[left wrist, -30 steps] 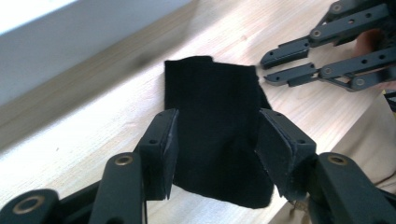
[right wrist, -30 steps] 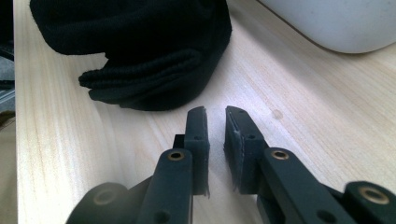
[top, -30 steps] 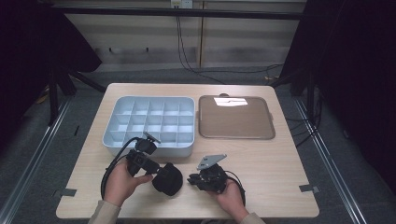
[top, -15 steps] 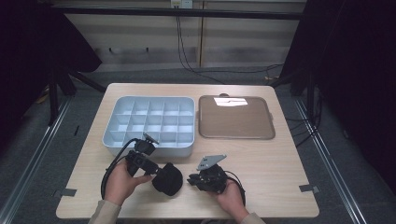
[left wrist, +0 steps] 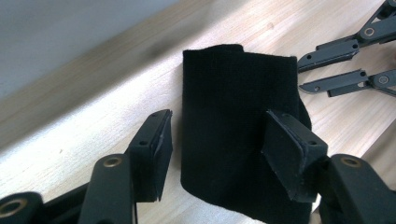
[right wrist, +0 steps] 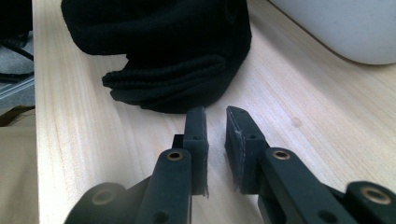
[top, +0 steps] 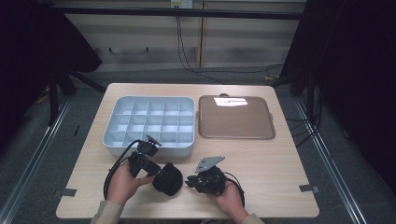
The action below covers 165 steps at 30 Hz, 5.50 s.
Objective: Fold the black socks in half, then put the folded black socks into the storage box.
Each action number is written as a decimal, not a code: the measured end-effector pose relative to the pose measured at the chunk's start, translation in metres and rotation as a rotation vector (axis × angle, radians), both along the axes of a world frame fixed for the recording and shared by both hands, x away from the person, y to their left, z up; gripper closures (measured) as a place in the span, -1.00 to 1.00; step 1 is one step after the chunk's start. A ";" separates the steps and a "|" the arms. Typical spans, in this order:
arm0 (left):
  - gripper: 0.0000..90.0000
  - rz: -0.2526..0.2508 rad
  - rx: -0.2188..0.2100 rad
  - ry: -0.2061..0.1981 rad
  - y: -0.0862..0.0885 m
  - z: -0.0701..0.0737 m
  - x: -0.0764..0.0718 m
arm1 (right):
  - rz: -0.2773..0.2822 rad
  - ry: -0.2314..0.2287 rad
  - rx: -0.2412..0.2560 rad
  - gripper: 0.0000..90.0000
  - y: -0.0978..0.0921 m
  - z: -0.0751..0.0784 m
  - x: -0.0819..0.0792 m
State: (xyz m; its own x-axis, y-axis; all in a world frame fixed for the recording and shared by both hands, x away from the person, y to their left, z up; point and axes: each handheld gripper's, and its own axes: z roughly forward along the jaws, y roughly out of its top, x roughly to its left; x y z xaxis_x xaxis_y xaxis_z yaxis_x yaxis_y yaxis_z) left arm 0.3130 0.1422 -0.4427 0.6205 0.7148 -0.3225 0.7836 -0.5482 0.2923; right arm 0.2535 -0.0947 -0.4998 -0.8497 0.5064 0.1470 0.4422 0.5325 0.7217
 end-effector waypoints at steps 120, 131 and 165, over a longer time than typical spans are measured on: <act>0.49 0.074 -0.003 0.005 0.028 0.012 0.003 | -0.051 -0.054 0.030 -0.29 -0.027 -0.002 0.004; 0.49 0.091 -0.003 0.001 0.035 0.015 0.004 | -0.060 -0.059 0.029 -0.35 -0.035 0.000 0.004; 0.47 0.136 -0.017 -0.020 0.056 0.029 0.010 | -0.040 -0.094 -0.052 -0.58 -0.028 -0.010 -0.001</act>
